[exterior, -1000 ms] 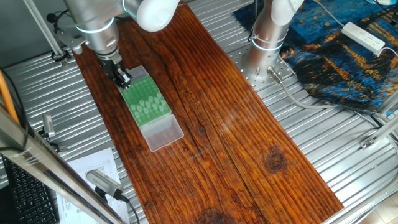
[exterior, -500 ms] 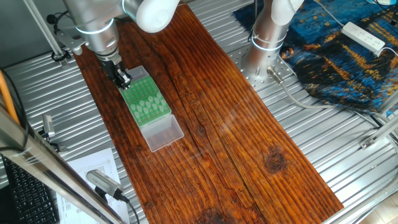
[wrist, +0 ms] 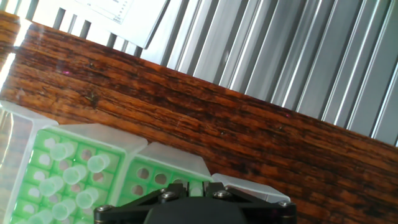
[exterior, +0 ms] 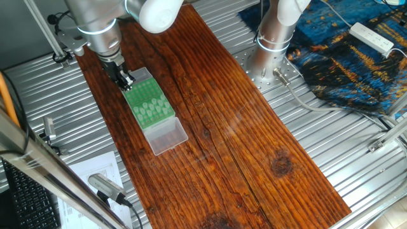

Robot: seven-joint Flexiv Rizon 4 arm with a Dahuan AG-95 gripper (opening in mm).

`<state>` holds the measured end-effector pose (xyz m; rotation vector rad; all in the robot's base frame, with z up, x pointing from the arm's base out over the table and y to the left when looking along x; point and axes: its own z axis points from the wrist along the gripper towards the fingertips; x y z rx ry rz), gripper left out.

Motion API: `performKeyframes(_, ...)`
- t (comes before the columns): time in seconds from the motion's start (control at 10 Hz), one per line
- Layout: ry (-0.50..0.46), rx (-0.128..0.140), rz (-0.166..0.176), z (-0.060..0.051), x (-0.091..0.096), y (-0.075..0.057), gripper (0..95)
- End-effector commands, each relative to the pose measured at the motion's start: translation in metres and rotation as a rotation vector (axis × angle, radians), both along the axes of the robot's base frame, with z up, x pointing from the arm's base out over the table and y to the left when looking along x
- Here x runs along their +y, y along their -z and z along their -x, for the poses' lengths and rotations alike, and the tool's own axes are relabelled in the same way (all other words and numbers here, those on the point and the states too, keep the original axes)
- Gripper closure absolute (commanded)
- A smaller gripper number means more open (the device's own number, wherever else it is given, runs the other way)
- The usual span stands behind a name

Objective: Transfer all large pipette tips from one holder to another

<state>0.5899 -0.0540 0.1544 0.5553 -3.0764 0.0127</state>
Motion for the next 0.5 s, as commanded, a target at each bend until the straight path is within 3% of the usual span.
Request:
performKeyframes(0.1,-0.006,0.003,0.003,0.003,0.001,-0.007,95.0)
performKeyframes(0.5,-0.024,0.002,0.004,0.009,0.004,-0.026,95.0)
